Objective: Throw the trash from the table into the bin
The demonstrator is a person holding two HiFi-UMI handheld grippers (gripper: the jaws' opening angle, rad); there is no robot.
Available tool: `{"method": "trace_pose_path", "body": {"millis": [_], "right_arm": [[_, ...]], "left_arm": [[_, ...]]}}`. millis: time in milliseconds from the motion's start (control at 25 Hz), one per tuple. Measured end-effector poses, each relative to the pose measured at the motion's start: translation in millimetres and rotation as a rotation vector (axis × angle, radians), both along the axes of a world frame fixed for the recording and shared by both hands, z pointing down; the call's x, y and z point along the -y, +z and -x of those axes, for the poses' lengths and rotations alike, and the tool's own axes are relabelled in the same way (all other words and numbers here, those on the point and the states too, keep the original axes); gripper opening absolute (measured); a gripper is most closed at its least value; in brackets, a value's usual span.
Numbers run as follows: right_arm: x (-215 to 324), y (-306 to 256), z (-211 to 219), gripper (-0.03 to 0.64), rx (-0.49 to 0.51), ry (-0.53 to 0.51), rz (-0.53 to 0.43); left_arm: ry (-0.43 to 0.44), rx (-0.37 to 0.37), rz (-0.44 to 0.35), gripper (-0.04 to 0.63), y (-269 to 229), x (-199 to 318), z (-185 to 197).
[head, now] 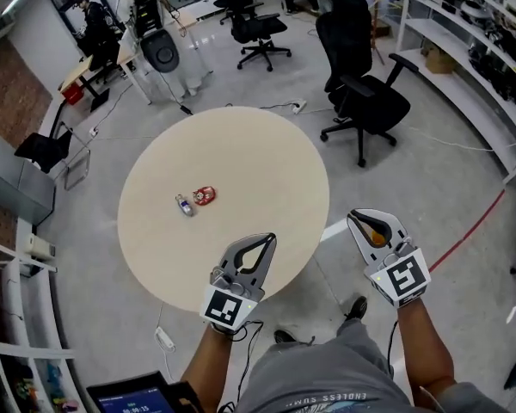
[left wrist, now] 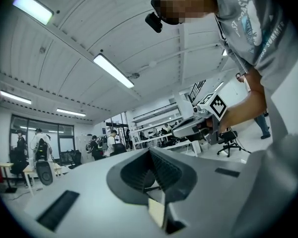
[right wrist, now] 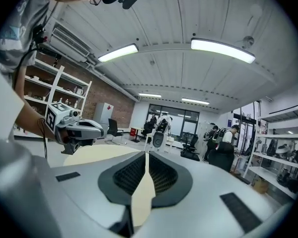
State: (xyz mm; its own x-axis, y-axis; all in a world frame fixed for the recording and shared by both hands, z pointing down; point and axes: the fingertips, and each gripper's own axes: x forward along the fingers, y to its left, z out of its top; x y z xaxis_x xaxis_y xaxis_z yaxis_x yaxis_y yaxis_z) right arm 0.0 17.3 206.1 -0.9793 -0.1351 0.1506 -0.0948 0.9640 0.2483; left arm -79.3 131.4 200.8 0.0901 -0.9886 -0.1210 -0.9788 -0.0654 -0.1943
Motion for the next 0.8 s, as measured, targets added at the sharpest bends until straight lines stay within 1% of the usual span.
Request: {"method": "trace_pose_path", "body": {"millis": [80,200,400,600,800], "right_arm": [[-34,-11,28,0.028,0.004,-0.03,-0.02],[-73,-21,72,0.028,-0.01,-0.073,-0.021],[-113,-22,125,0.028,-0.021,-0.161,-0.041],[-135,-15,185,0.028,-0.056,-0.28,-0.024],[-148,13,259,0.029,-0.1,-0.413,0.005]], "left_arm": [[-0.026,-0.005,-0.017,0.034,-7,-35,23],[-0.078,-0.01,-0.03,0.033,-16,-79,63],[-0.173,-0.024,-0.056,0.034,-10,-123,106],[-0.256,-0.049,-0.041,0.034,-2,-143,146],[-0.338,-0.09,-0.017,0.033,19,-145,196]]}}
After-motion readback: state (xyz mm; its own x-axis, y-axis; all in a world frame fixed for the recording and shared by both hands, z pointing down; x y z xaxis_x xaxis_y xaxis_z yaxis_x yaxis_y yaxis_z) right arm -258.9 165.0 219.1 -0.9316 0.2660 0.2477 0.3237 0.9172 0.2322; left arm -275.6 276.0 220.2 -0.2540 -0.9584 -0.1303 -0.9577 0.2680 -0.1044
